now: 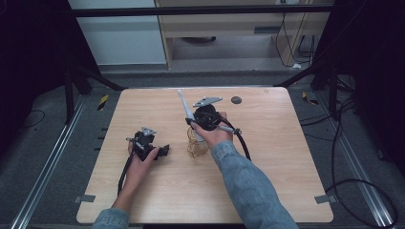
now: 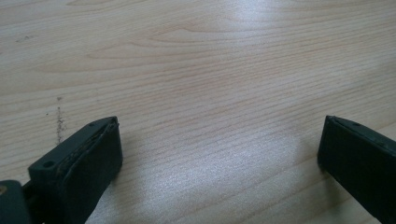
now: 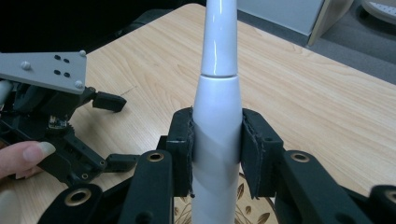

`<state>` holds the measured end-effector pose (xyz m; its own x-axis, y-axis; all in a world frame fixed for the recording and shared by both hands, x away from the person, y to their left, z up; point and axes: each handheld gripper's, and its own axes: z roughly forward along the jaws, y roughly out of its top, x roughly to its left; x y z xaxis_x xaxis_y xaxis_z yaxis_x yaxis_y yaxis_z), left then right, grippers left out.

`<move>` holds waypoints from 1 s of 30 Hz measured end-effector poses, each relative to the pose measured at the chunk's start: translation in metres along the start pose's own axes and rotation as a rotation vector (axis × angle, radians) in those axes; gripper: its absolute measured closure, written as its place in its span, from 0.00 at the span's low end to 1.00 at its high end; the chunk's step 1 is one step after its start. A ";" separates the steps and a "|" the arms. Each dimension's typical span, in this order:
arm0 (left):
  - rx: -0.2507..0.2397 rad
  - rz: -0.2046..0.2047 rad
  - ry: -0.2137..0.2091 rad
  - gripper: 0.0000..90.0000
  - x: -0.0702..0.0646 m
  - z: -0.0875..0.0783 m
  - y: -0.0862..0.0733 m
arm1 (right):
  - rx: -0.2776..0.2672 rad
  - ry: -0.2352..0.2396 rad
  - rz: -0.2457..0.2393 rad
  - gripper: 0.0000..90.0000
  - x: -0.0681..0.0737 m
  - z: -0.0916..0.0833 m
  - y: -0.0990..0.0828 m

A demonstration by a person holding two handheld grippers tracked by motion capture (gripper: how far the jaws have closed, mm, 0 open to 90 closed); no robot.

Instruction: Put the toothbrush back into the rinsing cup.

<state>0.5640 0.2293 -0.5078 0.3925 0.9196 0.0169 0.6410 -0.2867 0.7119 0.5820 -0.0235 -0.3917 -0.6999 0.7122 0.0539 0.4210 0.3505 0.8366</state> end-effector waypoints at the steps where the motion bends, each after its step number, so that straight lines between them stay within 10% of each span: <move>1: 0.000 0.000 0.000 0.00 0.000 0.000 0.000 | 0.007 -0.003 -0.005 0.74 0.001 0.000 0.000; 30: 0.000 0.000 0.000 0.00 0.000 0.000 0.000 | 0.043 0.000 -0.032 0.74 0.003 -0.001 -0.010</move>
<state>0.5640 0.2293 -0.5078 0.3928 0.9195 0.0172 0.6411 -0.2871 0.7118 0.5756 -0.0256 -0.3992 -0.7138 0.6998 0.0276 0.4229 0.3993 0.8135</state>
